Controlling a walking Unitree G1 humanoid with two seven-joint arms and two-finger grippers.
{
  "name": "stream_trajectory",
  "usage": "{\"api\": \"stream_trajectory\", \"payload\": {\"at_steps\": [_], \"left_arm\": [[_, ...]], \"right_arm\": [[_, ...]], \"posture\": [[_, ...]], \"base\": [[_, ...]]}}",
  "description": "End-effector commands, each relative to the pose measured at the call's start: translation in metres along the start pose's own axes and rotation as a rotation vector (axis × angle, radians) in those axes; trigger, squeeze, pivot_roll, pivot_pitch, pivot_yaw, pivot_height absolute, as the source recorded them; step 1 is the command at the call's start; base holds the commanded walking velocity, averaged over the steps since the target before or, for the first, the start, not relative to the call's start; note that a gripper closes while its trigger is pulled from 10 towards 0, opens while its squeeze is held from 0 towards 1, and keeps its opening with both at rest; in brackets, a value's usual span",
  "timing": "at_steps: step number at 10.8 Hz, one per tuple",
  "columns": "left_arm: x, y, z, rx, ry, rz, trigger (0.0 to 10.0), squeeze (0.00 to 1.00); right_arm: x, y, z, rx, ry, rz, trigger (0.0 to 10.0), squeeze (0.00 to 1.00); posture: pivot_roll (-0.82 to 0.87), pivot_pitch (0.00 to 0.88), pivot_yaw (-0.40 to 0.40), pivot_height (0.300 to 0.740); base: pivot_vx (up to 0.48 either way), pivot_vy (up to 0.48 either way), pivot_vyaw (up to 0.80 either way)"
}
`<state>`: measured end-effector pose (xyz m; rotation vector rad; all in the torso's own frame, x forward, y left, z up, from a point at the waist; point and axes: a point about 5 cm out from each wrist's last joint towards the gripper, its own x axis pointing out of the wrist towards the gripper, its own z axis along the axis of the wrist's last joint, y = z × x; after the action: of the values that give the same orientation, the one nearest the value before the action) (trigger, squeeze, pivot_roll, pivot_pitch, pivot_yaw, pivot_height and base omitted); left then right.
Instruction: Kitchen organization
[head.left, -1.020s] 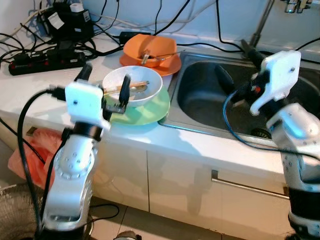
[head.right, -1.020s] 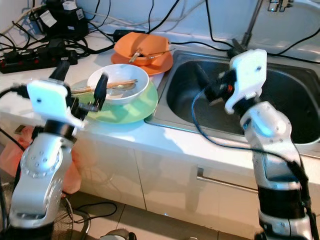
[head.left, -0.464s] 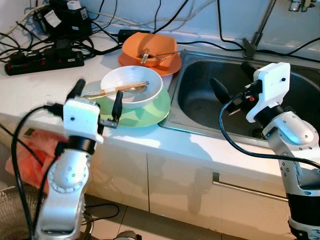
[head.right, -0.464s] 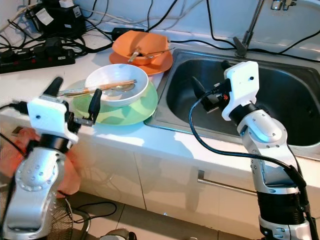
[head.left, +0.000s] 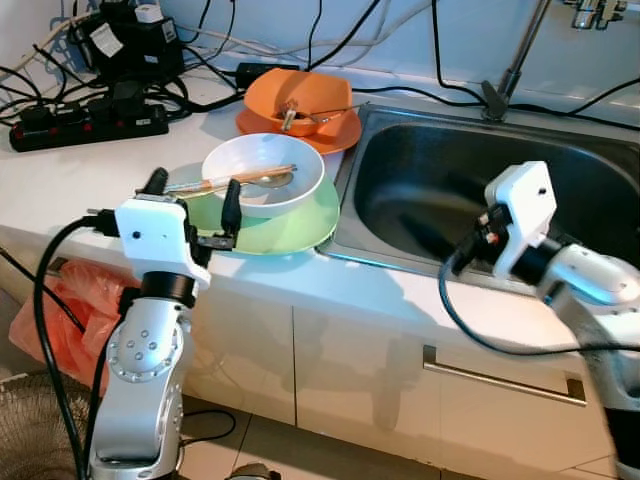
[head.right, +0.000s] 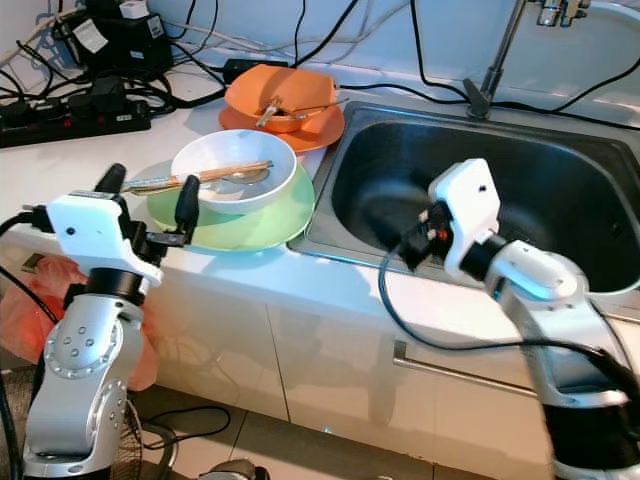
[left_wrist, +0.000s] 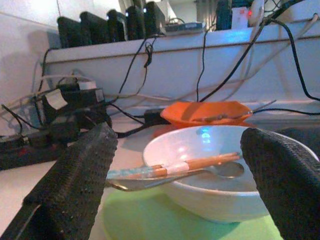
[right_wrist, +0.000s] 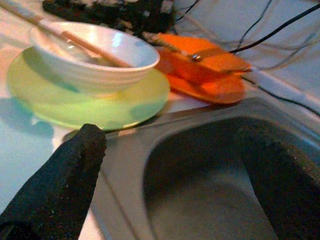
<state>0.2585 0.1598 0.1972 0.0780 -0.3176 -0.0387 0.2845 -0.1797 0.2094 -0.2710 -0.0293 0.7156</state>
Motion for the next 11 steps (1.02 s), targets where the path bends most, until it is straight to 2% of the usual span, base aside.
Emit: {"api": "stream_trajectory", "payload": {"at_steps": [1,2,6,7,9,11], "left_arm": [[0.002,0.0,0.004,-0.017,-0.009,0.0,10.0,0.0],[0.0,-0.001,-0.002,-0.065,0.033,0.007,10.0,0.0],[0.003,-0.002,-0.003,-0.085,0.047,0.03,10.0,0.0],[0.004,0.0,-0.004,-0.08,0.053,0.045,10.0,0.0],[0.004,0.001,-0.004,-0.077,0.059,0.05,10.0,0.0],[0.004,0.0,-0.007,-0.086,0.08,0.052,10.0,0.0]], "right_arm": [[-0.001,0.005,0.001,0.008,0.003,0.045,10.0,0.0],[-0.001,0.008,0.0,0.031,0.009,0.08,10.0,0.0],[0.004,0.023,-0.004,0.043,0.026,0.194,10.0,0.0],[0.007,0.024,-0.003,0.038,0.011,0.195,10.0,0.0],[0.009,0.024,-0.002,0.042,0.0,0.181,10.0,0.0],[0.01,0.022,-0.002,0.044,-0.005,0.161,10.0,0.0]], "posture": [[0.13,0.037,0.001,0.74],[0.14,0.039,0.002,0.74],[0.14,0.04,0.006,0.74],[0.14,0.039,0.008,0.74],[0.14,0.037,0.011,0.74],[0.14,0.037,0.014,0.74]], "base": [[0.0,0.0,0.0],[0.0,0.0,0.0],[0.0,0.0,0.0],[0.0,0.0,0.0],[0.0,0.0,0.66],[0.0,0.0,0.0]]}}
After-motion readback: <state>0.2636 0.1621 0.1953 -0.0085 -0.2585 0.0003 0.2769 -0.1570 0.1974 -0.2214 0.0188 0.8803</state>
